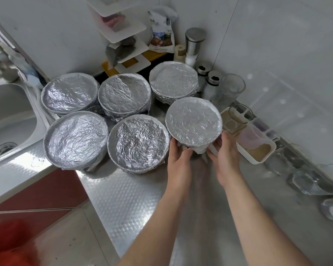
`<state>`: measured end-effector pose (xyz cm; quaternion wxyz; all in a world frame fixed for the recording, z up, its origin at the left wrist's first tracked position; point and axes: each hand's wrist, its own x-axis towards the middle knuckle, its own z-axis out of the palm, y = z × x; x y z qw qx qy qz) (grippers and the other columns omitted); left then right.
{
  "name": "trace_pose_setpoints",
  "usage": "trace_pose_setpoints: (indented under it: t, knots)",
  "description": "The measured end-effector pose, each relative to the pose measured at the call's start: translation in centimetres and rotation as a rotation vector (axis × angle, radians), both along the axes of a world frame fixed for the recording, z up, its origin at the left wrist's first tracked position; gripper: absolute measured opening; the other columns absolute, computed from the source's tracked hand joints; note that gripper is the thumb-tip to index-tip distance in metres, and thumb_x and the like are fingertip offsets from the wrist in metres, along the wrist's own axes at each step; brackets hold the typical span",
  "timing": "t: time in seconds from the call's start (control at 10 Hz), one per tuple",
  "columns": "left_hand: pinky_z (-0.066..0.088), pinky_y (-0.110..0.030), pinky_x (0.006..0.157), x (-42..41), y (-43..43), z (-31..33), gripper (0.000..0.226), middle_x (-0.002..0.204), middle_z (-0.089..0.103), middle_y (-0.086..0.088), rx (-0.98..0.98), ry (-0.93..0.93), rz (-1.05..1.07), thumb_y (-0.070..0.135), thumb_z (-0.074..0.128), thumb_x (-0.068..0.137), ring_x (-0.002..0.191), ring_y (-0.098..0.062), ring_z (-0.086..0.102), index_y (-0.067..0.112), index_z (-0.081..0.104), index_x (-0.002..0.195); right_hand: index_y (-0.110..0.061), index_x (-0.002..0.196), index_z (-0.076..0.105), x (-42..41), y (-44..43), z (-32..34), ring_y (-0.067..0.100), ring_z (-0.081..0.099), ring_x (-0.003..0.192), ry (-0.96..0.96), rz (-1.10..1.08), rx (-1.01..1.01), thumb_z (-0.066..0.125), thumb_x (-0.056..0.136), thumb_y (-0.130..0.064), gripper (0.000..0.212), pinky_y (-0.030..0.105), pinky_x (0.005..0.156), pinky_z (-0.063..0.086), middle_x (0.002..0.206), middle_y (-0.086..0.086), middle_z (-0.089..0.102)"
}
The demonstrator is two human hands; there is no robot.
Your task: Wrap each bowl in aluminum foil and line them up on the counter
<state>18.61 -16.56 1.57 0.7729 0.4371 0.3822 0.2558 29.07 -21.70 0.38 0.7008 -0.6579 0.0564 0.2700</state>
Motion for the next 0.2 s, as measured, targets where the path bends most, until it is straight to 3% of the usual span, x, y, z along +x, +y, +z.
trace_pose_setpoints:
  t: [0.1,0.2]
  knots:
    - [0.036,-0.033,0.11,-0.3,-0.1,0.5,0.053,0.129,0.062,0.014,-0.001,0.004,-0.03,0.003,0.049,0.09,0.121,-0.001,0.054,0.031,0.053,0.135,-0.025,0.129,0.05,0.2,-0.4,-0.3,0.009,0.058,0.116,0.003,0.021,-0.029,0.038,0.1,-0.038,0.034,0.038,0.094,0.05,0.129,-0.004,0.06]
    - [0.038,-0.038,0.112,-1.5,-0.7,0.2,0.042,0.117,0.065,0.027,-0.049,0.056,-0.012,0.008,0.051,0.092,0.116,0.004,0.056,0.037,0.06,0.122,-0.027,0.131,0.046,0.4,-1.4,-0.4,0.01,0.053,0.119,-0.011,-0.03,-0.073,0.037,0.101,-0.038,0.033,0.038,0.094,0.048,0.134,-0.003,0.055]
